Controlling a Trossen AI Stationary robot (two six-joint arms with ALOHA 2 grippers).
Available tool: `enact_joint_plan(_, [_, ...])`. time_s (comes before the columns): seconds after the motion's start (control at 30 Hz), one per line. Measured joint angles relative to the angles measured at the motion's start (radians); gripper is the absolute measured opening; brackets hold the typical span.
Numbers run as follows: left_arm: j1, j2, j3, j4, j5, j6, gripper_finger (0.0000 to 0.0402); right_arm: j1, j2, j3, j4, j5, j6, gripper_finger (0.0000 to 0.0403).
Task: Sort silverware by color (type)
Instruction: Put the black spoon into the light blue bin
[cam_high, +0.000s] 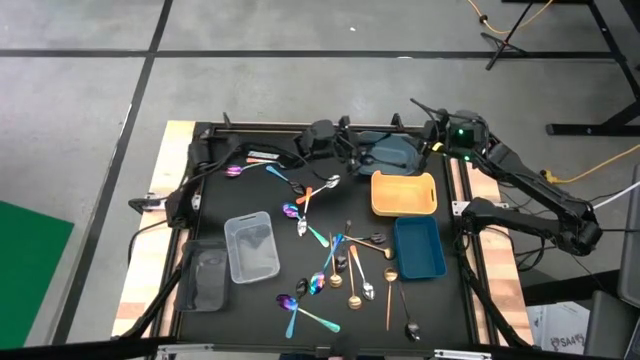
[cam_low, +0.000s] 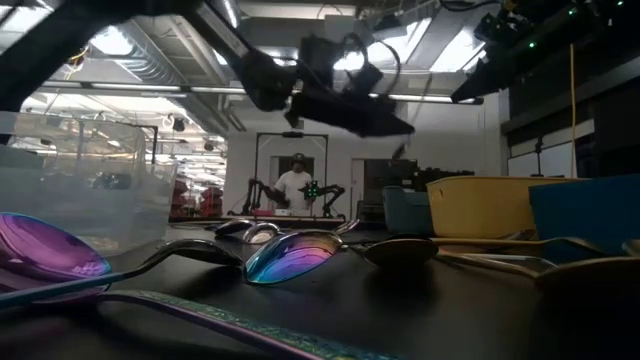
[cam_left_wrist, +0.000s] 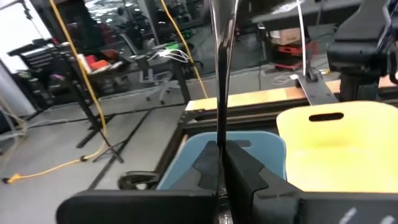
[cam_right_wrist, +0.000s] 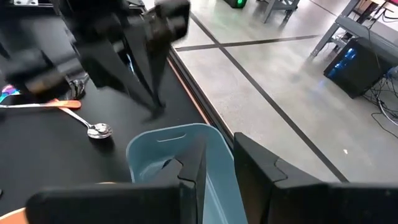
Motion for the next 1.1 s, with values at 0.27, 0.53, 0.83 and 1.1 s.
enact_joint_plan(0.27, [0.000, 0.155, 0.169, -0.134, 0.025, 0.000, 0.0005, 0.000, 0.000, 0.000, -0.006, 0.000, 0.000, 0.0072])
enact_joint_plan(0.53, [0.002, 0.172, 0.189, -0.257, -0.003, 0.001, 0.0005, 0.000, 0.000, 0.000, -0.014, -0.001, 0.000, 0.0072])
enact_joint_plan(0.83, [0.002, 0.172, 0.188, -0.267, -0.004, 0.000, 0.0005, 0.000, 0.000, 0.000, -0.069, 0.000, 0.000, 0.0072])
enact_joint_plan(1.1, [0.001, 0.172, 0.188, -0.268, -0.004, -0.014, 0.0006, 0.000, 0.000, 0.000, -0.089, -0.001, 0.000, 0.0072])
